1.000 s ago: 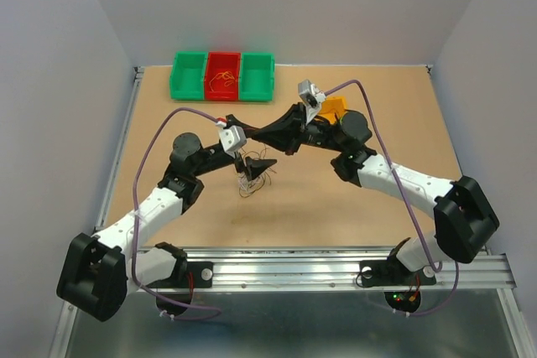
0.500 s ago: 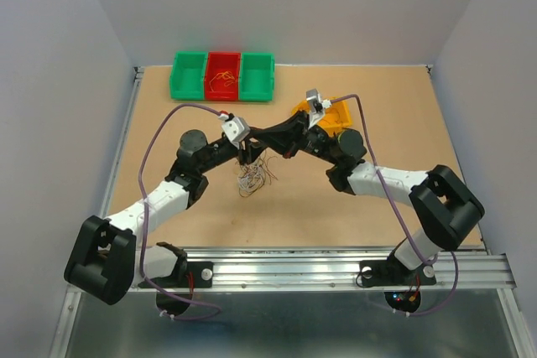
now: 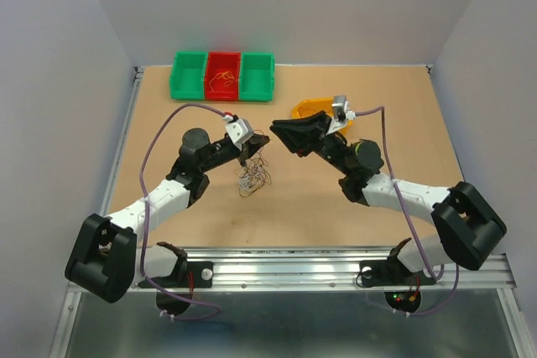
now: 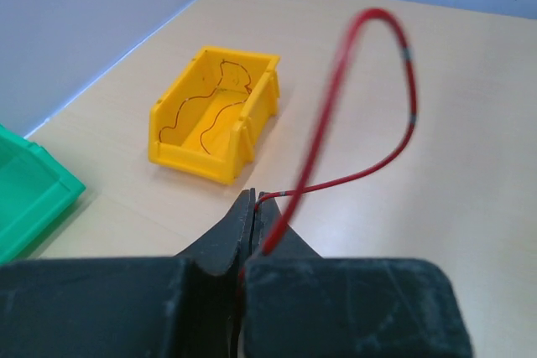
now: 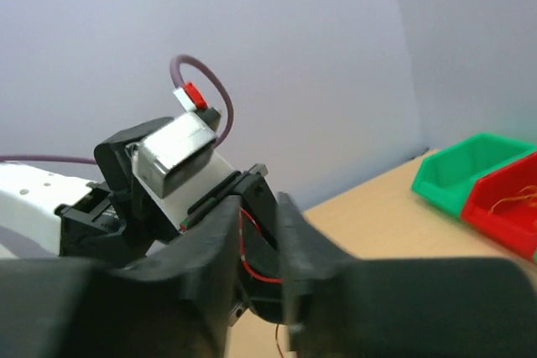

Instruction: Untangle the cables

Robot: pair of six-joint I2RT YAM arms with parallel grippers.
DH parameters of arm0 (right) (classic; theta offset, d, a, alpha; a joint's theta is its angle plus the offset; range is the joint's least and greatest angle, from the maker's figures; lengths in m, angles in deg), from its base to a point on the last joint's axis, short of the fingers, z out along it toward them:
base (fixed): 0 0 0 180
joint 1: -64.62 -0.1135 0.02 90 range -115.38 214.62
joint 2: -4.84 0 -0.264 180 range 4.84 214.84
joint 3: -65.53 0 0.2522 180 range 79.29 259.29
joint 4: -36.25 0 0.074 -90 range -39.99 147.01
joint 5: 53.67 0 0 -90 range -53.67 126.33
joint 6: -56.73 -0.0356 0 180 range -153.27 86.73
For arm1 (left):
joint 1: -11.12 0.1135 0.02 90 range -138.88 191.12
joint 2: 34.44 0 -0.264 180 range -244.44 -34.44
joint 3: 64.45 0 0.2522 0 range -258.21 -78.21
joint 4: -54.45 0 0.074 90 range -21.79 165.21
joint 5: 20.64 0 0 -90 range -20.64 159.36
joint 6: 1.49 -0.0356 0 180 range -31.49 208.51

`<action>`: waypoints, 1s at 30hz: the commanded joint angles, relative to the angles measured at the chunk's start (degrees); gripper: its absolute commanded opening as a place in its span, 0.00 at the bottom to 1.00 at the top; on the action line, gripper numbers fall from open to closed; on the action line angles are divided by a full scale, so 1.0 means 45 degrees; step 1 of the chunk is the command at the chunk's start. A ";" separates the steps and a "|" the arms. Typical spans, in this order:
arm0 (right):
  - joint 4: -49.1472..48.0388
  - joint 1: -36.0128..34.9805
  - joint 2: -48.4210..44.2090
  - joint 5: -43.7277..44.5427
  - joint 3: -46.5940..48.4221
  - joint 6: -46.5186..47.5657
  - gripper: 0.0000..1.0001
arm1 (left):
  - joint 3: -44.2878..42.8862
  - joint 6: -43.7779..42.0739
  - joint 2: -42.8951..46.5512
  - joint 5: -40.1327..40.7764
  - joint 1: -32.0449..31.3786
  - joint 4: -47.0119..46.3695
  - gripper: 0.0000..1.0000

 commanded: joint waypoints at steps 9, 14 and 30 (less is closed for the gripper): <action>0.4506 -0.0075 -0.2412 0.0046 0.0121 0.3644 0.90 | -0.4735 0.1567 -0.0012 0.1104 0.0089 0.4074 0.00; 0.5435 -0.0075 -0.1669 0.0279 0.0493 0.4367 0.98 | -0.6358 0.2096 -0.0816 0.1066 0.0069 0.4526 0.00; 0.5631 -0.0076 0.1005 0.0219 0.2328 0.4662 1.00 | -0.5111 0.2232 -0.1227 0.2902 -0.0341 0.3901 0.00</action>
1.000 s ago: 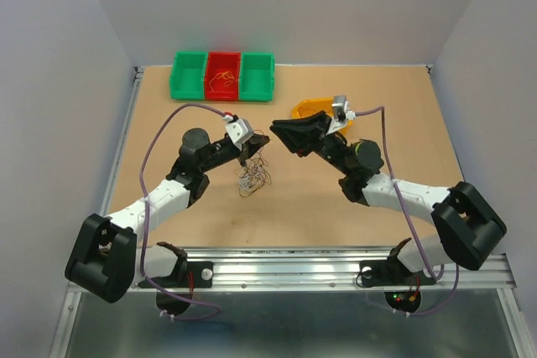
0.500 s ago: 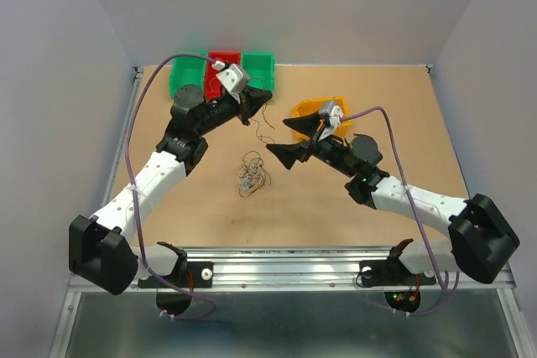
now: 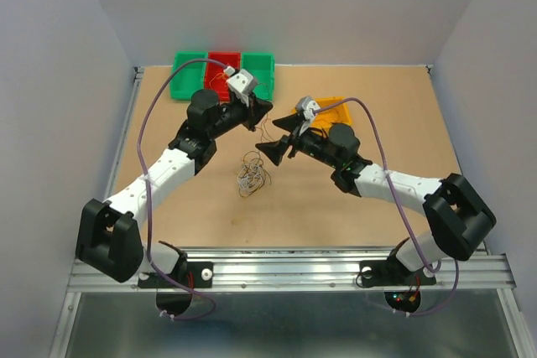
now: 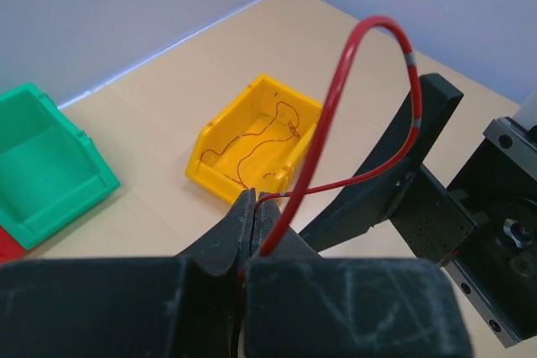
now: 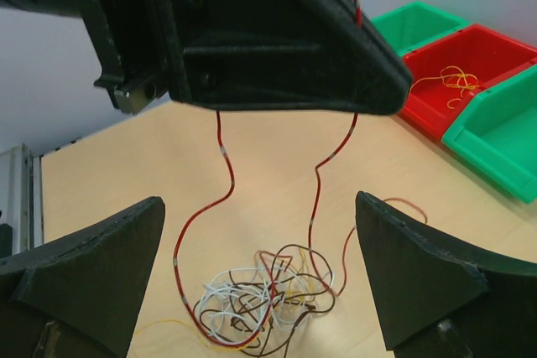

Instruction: Untangle the cables

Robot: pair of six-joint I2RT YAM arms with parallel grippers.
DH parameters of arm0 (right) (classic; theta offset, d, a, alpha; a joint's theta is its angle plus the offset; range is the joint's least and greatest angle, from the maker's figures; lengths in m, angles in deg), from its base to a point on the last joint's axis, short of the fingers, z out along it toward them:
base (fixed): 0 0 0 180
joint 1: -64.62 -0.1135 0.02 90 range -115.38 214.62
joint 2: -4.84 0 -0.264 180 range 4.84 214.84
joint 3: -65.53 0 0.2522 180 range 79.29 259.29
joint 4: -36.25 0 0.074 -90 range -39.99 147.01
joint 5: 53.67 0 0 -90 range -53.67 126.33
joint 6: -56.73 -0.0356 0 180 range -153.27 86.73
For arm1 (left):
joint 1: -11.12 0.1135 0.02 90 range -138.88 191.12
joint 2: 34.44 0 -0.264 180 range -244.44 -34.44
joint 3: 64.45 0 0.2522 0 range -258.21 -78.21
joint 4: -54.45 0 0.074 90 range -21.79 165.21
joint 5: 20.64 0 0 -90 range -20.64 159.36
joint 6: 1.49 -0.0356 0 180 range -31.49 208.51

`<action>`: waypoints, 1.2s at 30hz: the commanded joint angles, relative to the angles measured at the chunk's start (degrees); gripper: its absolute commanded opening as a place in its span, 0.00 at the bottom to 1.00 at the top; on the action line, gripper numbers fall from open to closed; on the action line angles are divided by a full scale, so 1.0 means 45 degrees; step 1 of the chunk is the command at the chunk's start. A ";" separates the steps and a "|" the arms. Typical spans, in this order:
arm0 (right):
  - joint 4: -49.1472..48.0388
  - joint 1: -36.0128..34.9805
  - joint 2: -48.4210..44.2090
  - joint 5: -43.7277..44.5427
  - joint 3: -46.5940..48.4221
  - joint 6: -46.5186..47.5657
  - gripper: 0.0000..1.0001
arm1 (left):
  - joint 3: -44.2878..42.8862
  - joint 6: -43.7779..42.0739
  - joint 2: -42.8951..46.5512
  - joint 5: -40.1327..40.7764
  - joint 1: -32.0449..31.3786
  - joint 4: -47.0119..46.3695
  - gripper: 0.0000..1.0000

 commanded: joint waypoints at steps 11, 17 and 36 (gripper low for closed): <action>-0.0397 -0.0075 0.1517 0.1192 0.1931 -0.0056 0.89 | 0.1151 -0.0036 0.1338 -0.0555 -0.0176 -0.0636 0.00; -0.0787 -0.0075 0.1888 0.0726 0.1991 0.0003 0.35 | 0.0995 0.0081 0.1143 -0.0927 -0.0176 -0.0362 0.00; -0.1335 -0.0075 0.0366 -0.0446 0.0408 0.0393 0.00 | 0.0603 0.1527 -0.0536 -0.1612 0.2753 -0.1182 0.34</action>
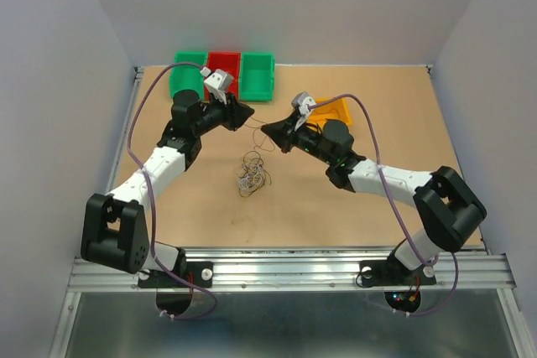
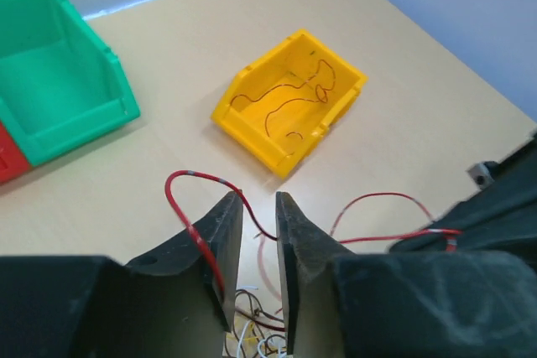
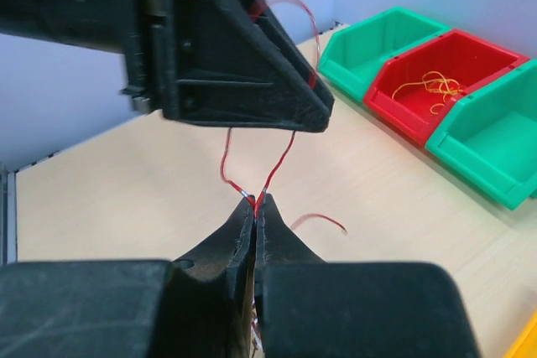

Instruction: Untangle the cables

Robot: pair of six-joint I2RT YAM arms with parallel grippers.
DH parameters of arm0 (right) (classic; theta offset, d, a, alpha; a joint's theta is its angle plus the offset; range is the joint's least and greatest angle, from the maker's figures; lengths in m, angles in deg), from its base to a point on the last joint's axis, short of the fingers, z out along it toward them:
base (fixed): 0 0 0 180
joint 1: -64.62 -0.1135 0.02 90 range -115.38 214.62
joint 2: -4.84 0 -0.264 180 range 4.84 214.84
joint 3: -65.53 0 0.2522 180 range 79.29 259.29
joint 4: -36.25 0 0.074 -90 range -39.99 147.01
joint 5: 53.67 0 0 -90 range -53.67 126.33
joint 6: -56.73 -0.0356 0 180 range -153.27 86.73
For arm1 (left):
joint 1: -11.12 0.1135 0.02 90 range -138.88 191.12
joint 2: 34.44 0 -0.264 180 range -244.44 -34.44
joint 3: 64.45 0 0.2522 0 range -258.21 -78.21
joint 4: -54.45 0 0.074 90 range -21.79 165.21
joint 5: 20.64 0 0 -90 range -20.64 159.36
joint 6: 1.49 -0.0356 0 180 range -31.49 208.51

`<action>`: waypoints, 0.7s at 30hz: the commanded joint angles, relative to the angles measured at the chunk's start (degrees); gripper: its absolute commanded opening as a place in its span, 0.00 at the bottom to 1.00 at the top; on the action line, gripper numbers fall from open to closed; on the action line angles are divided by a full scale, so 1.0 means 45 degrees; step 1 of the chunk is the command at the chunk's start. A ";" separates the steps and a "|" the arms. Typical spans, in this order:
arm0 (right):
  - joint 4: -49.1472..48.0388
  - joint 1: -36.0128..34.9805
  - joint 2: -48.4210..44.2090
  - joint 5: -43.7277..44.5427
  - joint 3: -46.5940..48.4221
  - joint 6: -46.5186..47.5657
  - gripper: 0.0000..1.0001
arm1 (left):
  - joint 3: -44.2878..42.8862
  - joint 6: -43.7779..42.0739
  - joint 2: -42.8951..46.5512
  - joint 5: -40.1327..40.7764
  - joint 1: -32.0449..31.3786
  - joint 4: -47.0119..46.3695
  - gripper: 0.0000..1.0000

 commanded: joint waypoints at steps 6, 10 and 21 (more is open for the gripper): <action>-0.1083 -0.0056 -0.1244 -0.0638 -0.0749 0.0453 0.00 | -0.0469 -0.0140 -0.0382 0.0260 0.0524 -0.0964 0.63; -0.1219 -0.0056 -0.1440 -0.0327 -0.0808 0.0375 0.01 | -0.0547 -0.0082 -0.0771 -0.0363 0.0486 -0.0964 0.61; -0.3561 -0.0056 -0.2006 0.1937 -0.1491 -0.0251 0.00 | -0.0704 -0.0609 -0.2021 0.0200 -0.0334 -0.0828 0.02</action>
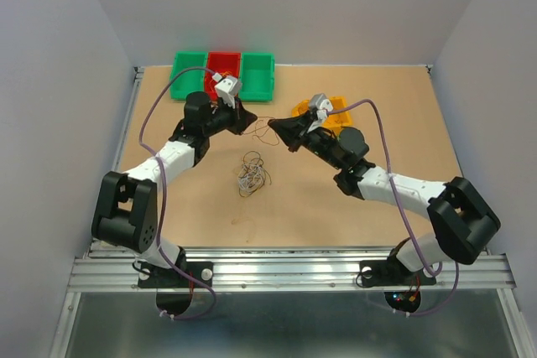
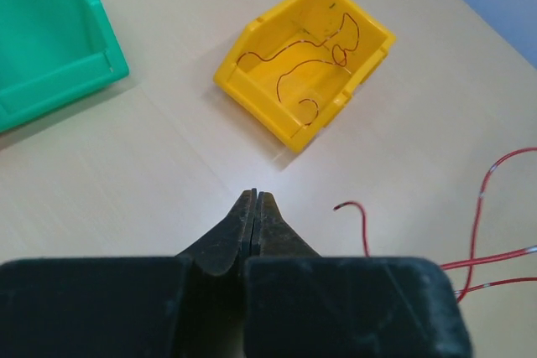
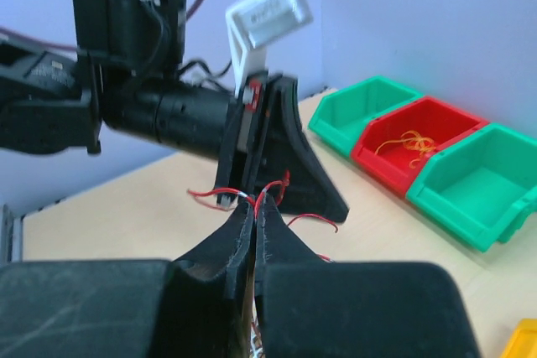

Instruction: Untangle the cables

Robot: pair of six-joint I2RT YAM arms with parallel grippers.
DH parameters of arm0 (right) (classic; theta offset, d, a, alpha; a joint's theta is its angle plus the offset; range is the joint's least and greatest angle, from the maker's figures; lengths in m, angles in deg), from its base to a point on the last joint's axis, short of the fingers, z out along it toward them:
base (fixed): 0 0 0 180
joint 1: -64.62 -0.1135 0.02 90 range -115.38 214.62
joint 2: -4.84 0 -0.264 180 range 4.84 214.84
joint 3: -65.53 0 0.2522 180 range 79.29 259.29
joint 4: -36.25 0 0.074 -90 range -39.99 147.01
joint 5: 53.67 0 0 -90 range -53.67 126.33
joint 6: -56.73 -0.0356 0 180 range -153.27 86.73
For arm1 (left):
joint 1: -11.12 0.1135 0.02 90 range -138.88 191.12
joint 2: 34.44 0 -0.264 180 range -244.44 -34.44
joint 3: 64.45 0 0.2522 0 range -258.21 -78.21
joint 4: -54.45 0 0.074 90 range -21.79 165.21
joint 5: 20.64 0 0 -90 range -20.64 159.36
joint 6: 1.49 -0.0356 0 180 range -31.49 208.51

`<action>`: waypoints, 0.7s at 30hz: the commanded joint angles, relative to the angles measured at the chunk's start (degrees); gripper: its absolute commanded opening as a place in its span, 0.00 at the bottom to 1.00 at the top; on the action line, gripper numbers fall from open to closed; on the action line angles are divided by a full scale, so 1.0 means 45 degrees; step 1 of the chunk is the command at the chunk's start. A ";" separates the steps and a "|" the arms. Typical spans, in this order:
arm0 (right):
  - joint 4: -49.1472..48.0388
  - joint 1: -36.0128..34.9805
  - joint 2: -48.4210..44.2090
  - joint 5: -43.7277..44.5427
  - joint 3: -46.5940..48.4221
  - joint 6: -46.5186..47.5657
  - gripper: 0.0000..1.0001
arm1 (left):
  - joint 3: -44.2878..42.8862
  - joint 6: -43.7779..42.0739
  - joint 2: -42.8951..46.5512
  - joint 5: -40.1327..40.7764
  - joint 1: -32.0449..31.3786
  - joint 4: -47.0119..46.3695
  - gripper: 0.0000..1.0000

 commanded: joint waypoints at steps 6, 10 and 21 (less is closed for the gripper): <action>-0.1941 -0.0056 -0.1110 0.1811 -0.0540 -0.0148 0.01 | -0.0729 -0.0630 -0.0387 0.0640 -0.0652 -0.0366 0.02; -0.1922 -0.0017 -0.1032 0.2143 -0.0502 -0.0168 0.01 | -0.0670 -0.0806 -0.0251 0.1129 -0.0886 -0.0269 0.04; -0.0148 0.2147 -0.0428 0.2887 -0.0093 -0.2645 0.01 | -0.0495 -0.0533 0.0570 0.3294 -0.0419 -0.0268 0.08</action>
